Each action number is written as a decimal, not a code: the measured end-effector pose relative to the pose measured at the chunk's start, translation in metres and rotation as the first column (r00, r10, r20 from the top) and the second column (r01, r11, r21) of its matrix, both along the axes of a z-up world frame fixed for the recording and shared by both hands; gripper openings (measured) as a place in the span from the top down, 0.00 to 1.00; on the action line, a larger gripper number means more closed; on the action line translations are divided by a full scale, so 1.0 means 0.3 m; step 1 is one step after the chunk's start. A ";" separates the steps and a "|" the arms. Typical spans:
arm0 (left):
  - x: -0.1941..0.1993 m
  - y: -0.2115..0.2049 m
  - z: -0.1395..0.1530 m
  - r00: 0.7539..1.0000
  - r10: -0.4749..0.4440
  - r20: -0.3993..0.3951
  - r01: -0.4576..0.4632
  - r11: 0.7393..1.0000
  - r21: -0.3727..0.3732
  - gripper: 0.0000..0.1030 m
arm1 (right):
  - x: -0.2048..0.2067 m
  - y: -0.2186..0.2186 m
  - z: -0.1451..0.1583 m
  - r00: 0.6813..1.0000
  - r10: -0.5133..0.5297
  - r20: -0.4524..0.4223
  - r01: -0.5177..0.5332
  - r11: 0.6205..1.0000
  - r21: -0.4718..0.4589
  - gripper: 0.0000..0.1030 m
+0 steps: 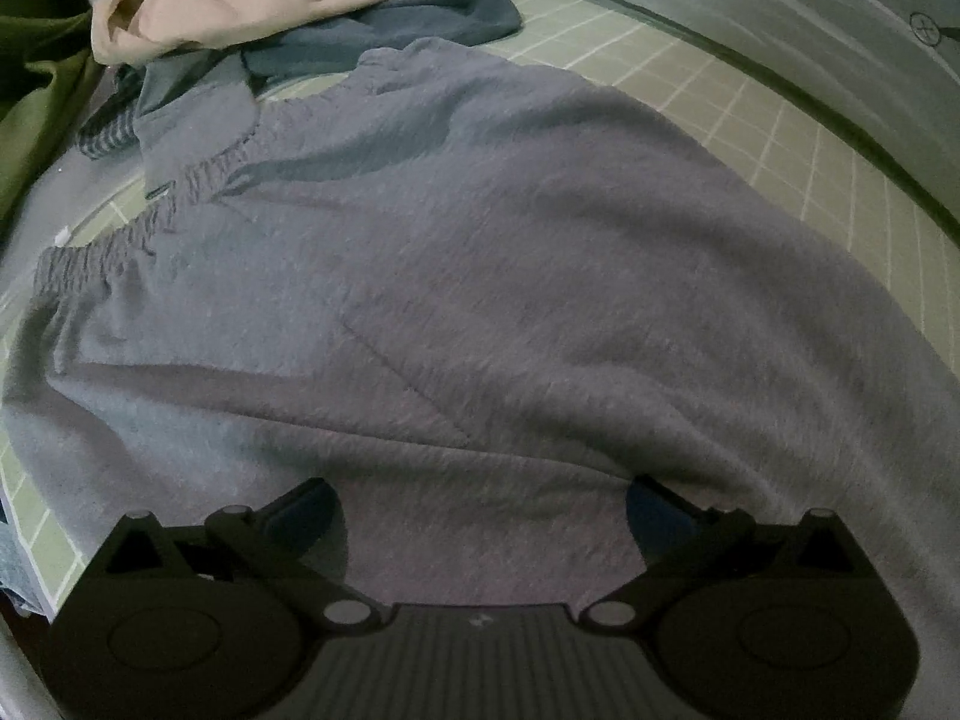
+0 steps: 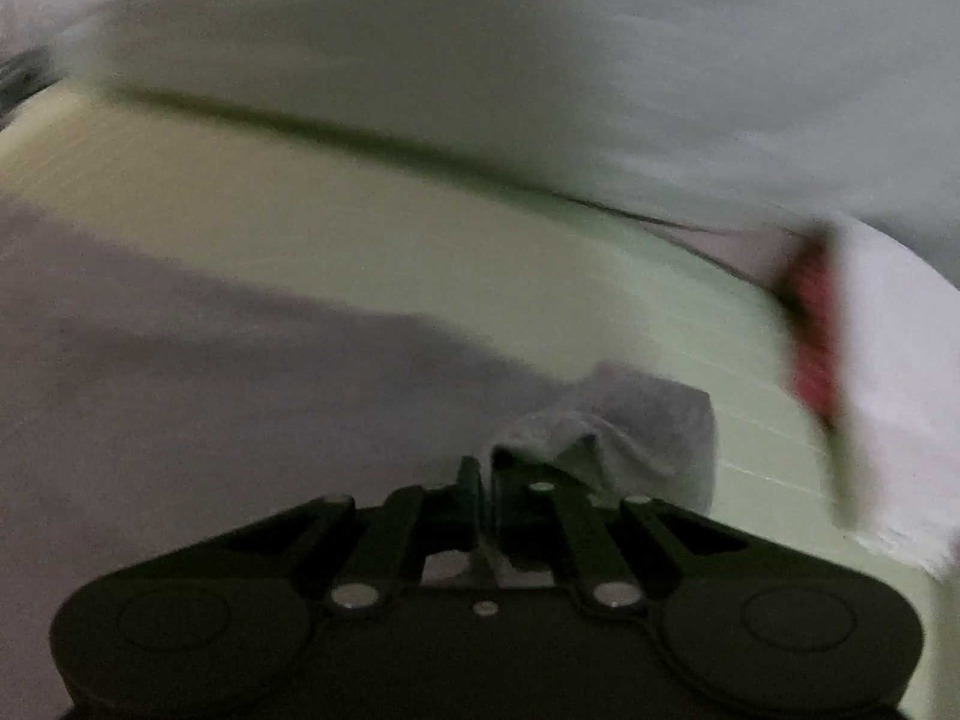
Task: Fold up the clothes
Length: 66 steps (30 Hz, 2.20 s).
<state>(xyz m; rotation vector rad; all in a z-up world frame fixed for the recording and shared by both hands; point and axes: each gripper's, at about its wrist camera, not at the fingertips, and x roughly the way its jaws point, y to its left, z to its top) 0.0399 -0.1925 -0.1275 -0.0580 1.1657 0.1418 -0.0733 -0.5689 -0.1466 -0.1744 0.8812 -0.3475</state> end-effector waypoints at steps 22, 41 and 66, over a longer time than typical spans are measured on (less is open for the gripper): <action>-0.012 0.008 0.001 1.000 0.004 0.025 -0.004 1.000 -0.019 0.00 | -0.147 -0.234 0.078 0.925 -0.345 0.160 0.293 0.915 0.277 0.57; -0.018 0.009 0.001 0.999 0.000 0.044 0.001 1.000 -0.018 0.00 | 0.014 -0.181 0.035 0.968 -0.209 0.137 0.133 0.894 0.428 0.79; 0.087 -0.009 0.154 0.989 -0.059 0.135 0.063 0.998 -0.026 0.00 | -0.294 -0.502 0.193 0.785 -0.599 0.161 0.570 0.799 0.194 0.27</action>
